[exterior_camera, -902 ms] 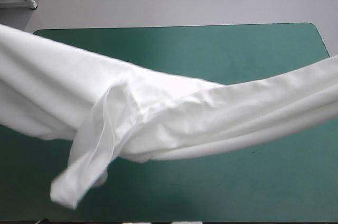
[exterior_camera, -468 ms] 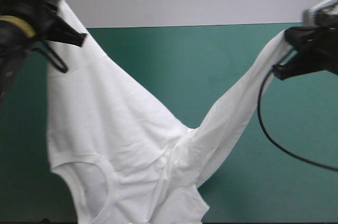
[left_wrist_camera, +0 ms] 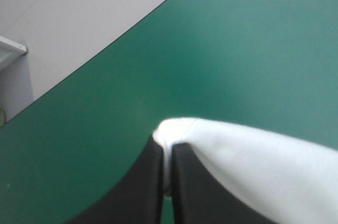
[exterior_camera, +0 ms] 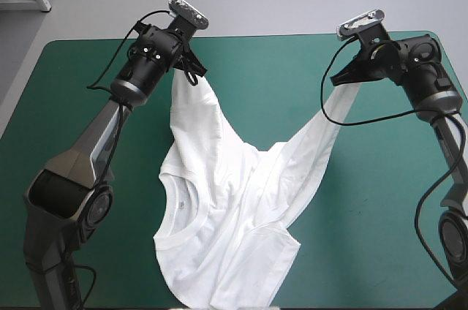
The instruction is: Fold the cloth
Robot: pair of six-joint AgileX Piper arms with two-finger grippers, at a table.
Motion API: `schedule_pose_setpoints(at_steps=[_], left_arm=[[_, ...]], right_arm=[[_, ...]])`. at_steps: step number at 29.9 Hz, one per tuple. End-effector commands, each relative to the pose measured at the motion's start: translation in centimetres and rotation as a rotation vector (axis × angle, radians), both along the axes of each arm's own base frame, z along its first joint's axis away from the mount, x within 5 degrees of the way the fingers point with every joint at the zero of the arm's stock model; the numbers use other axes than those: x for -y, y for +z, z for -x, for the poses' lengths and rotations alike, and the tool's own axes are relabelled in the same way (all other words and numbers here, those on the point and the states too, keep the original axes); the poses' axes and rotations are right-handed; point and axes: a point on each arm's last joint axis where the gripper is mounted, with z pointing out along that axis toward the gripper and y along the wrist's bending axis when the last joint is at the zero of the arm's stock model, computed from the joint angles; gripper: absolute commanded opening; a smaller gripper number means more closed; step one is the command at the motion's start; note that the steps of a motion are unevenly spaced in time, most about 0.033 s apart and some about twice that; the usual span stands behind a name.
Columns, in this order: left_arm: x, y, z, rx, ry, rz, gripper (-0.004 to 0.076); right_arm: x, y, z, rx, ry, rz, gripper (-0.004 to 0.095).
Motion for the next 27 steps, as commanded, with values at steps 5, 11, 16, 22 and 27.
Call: schedule_pose_setpoints(at_steps=[5,11,16,22,27], left_arm=[[-5.4,5.2,-2.2,0.231,0.021,0.26,0.0019],[-6.9,5.2,-3.0,0.262,0.029,0.311,0.0019],[-6.2,3.0,-4.4,0.221,0.024,0.342,0.002],[-5.8,0.7,-5.3,0.134,0.026,0.352,0.0237],[-6.2,3.9,-3.5,0.191,0.028,0.39,0.0417]], right_arm=[[4.8,5.6,-0.1,0.324,-0.113,-0.004,-0.0014],[7.1,5.1,-0.4,0.303,-0.179,-0.057,-0.0013],[6.9,2.4,-1.9,0.184,-0.163,-0.102,0.0093],[7.1,0.5,-2.9,0.113,-0.184,-0.093,0.0594],[7.2,3.7,-1.3,0.184,-0.201,-0.105,0.0587]])
